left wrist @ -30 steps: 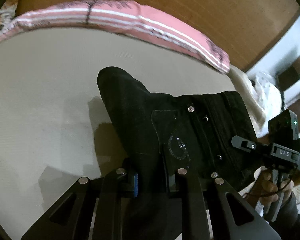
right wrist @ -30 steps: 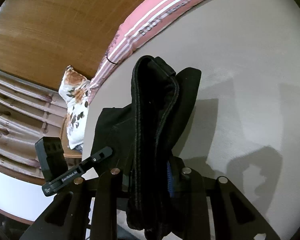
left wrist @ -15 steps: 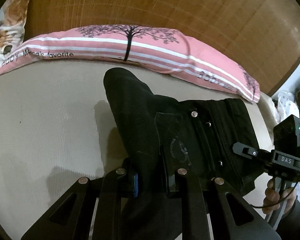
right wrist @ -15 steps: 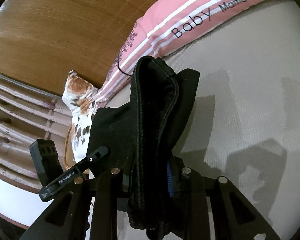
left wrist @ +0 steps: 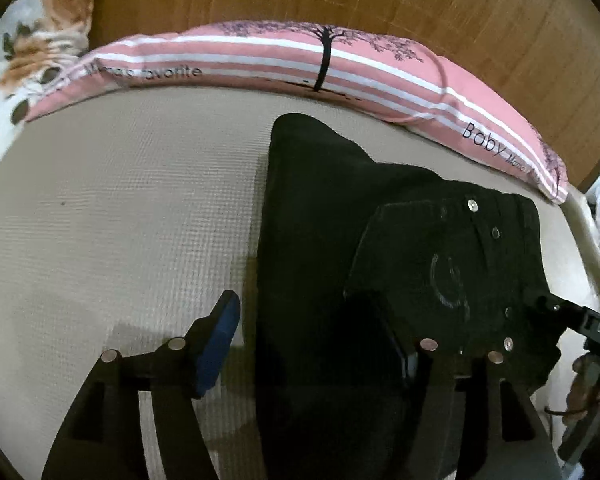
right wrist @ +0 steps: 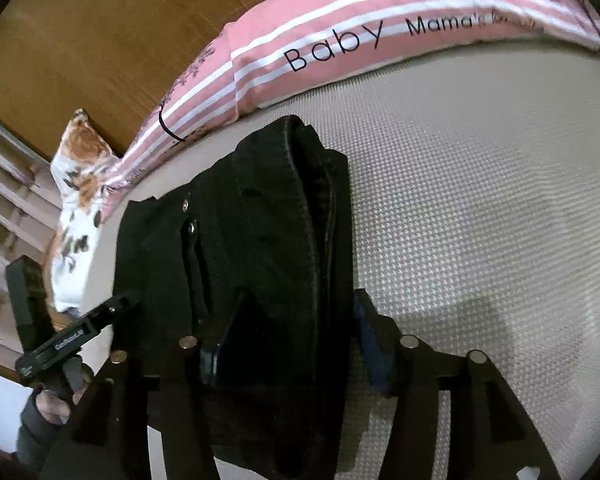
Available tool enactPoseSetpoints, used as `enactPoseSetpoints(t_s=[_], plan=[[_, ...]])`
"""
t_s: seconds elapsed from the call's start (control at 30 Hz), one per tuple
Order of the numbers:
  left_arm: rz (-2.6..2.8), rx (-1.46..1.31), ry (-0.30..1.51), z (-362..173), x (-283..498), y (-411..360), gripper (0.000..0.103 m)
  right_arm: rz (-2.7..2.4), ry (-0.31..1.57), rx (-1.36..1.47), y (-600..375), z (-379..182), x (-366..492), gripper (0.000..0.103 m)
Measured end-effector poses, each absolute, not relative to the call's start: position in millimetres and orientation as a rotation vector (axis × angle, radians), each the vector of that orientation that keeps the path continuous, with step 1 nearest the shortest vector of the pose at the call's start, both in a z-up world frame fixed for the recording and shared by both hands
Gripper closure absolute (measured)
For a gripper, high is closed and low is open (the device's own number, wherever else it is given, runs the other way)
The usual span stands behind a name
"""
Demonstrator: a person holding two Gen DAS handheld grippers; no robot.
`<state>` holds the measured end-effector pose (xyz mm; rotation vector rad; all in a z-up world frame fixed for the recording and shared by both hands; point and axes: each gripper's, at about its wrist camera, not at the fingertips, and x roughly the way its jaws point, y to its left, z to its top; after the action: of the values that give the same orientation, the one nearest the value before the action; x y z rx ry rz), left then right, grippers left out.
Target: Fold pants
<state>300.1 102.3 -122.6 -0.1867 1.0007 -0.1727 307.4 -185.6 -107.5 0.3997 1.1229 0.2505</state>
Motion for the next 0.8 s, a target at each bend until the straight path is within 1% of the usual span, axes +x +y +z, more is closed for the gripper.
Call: enactPoseSetpoints(t_s=[0.07,0.23,0.27,0.3,0.43,0.47,0.57,0.6,0.8], plan=[[-0.135,-0.153,0.99,-116.1,285.2,99.5,0.037,0.216,1.106,0.351,-183.8,-99.1,298.0,0.044],[-0.025,0.003,0.918,-89.8,239.6,83.0,0.037,0.15,1.021,0.219,-178.1,-64.9,261.2,0.044],[-0.018,0.004,0.914,-85.4,231.2,81.6,0.034,0.139,1.003,0.179,-172.1,-56.5,250.4,0.041],[-0.01,-0.001,0.913,-81.1,220.8,81.0,0.033,0.127,0.991,0.152,-167.6,-51.0,242.4,0.034],[0.021,-0.035,0.911,-65.2,182.6,77.1,0.022,0.097,0.947,0.114,-153.3,-31.7,207.7,0.021],[0.027,-0.041,0.909,-61.5,174.3,76.0,0.022,0.09,0.942,0.119,-150.6,-28.4,201.4,0.018],[0.048,-0.027,0.896,-52.6,150.4,72.2,0.019,0.07,0.909,0.123,-141.6,-18.2,181.1,0.015],[0.057,-0.018,0.893,-50.3,143.8,71.1,0.019,0.064,0.899,0.118,-139.2,-15.2,175.4,0.012],[0.082,0.007,0.854,-35.7,108.8,68.4,0.018,0.057,0.872,0.093,-123.6,1.4,148.7,0.006]])
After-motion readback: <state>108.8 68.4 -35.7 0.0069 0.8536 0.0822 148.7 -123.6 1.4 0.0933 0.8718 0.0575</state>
